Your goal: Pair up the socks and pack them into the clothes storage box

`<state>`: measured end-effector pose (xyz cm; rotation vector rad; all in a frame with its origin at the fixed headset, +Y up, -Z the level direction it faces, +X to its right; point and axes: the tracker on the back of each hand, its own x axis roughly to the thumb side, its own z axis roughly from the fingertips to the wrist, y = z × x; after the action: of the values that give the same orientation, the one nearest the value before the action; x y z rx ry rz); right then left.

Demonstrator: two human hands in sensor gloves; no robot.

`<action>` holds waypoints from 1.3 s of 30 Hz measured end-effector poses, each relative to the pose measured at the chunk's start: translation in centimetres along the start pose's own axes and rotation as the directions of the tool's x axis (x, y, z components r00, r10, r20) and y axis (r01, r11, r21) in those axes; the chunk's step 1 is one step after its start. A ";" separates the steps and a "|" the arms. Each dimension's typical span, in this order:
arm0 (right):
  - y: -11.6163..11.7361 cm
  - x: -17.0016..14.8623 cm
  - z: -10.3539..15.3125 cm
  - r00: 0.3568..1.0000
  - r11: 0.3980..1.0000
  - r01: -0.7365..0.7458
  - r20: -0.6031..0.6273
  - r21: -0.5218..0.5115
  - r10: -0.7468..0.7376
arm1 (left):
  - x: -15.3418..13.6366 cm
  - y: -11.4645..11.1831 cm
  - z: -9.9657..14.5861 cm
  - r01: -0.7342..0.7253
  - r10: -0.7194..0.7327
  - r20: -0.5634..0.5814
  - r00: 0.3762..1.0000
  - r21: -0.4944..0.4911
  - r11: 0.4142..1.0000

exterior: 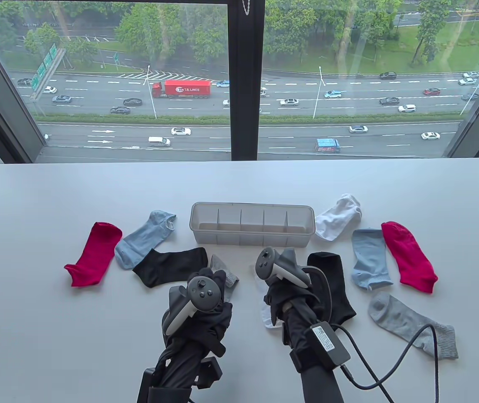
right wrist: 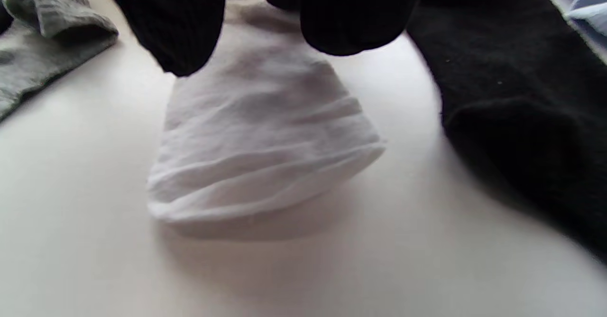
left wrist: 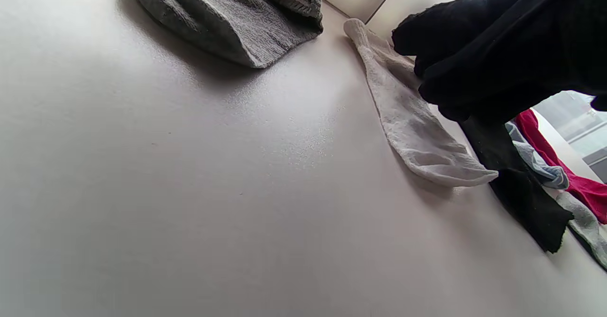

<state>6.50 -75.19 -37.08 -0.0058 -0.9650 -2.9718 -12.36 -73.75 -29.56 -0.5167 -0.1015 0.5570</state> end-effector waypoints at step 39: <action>2.6 -5.3 7.6 0.577 0.682 0.726 0.615 -0.086 -0.537 | 1.8 -0.5 -0.1 -0.612 0.608 0.415 0.677 -0.143 0.778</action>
<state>11.87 -72.70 -29.42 -0.7119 -0.5056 -3.9230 -10.55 -73.17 -29.43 -0.3987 -0.3697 1.3441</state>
